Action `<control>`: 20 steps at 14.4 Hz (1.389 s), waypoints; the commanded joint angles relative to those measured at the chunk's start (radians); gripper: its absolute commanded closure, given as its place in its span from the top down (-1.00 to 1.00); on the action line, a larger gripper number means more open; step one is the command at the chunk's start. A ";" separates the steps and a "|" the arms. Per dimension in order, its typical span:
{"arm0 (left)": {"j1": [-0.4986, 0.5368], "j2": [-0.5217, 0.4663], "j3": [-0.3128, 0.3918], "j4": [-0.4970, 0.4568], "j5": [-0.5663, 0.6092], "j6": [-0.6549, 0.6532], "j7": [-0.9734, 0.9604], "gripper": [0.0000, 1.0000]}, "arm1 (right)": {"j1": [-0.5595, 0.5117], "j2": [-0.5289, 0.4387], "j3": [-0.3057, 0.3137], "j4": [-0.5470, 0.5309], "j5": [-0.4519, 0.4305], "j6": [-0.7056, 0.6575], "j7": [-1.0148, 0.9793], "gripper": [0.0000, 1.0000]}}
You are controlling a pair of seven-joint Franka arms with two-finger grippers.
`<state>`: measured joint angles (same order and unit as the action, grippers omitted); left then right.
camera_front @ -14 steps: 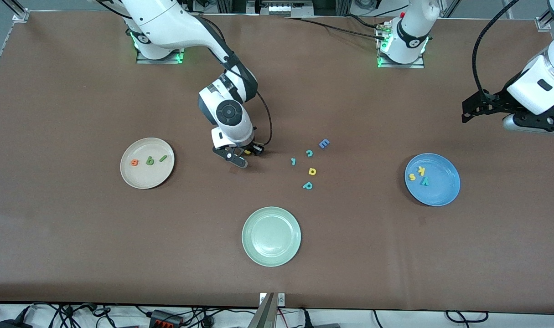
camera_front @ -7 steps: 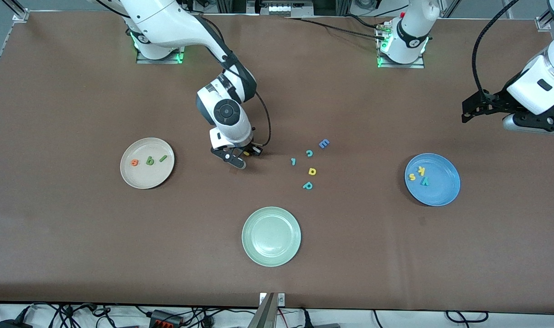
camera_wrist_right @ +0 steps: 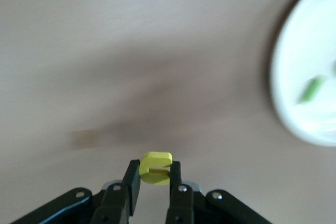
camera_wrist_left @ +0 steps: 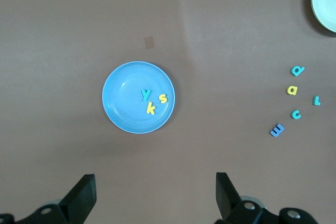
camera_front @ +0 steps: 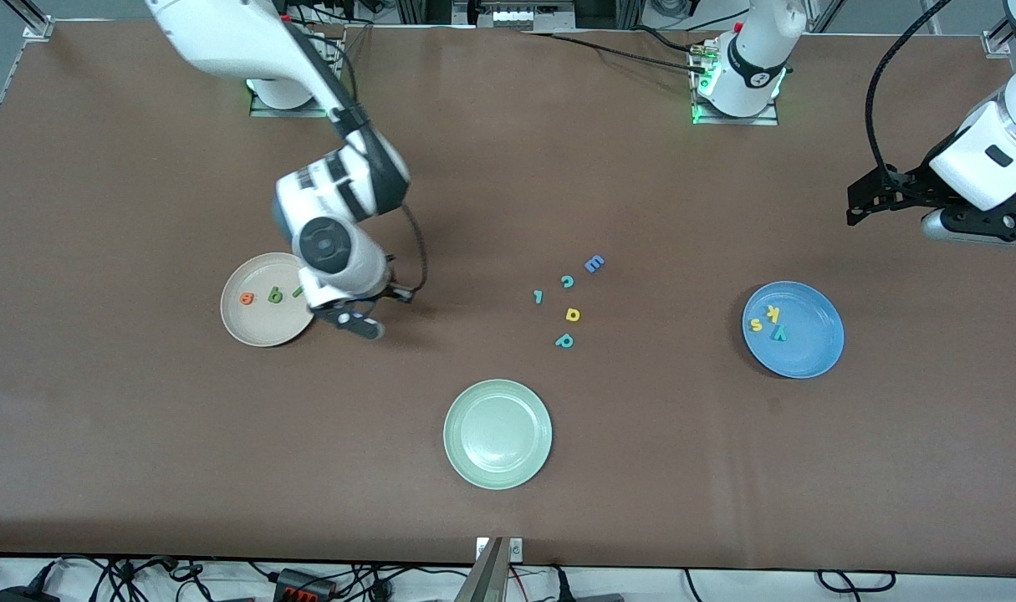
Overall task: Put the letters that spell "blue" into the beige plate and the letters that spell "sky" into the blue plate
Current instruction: 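Close the right gripper on the yellow u and lift it, then lower the u onto the beige plate and open the right gripper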
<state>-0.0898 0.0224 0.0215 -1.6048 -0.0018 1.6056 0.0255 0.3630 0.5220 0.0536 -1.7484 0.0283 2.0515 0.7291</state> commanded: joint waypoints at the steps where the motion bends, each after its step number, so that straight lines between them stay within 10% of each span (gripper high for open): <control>1: -0.002 0.004 0.005 0.017 -0.017 -0.006 0.016 1.00 | -0.103 -0.049 0.014 -0.058 -0.007 -0.056 -0.176 -1.00; 15: -0.002 0.004 -0.002 0.019 -0.017 -0.006 0.014 1.00 | -0.323 -0.088 0.000 -0.293 -0.016 0.024 -0.593 -1.00; 16: -0.002 0.004 -0.002 0.019 -0.017 -0.006 0.014 1.00 | -0.328 -0.079 0.000 -0.292 -0.016 0.030 -0.593 -0.85; 18: -0.002 0.004 0.000 0.019 -0.017 -0.006 0.014 1.00 | -0.323 -0.085 0.000 -0.272 -0.016 0.019 -0.594 0.99; 20: -0.002 0.004 -0.002 0.019 -0.017 -0.006 0.014 1.00 | -0.329 -0.126 0.000 -0.231 -0.015 -0.017 -0.584 1.00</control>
<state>-0.0914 0.0224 0.0192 -1.6041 -0.0018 1.6056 0.0255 0.0443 0.4523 0.0470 -2.0023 0.0205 2.0692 0.1481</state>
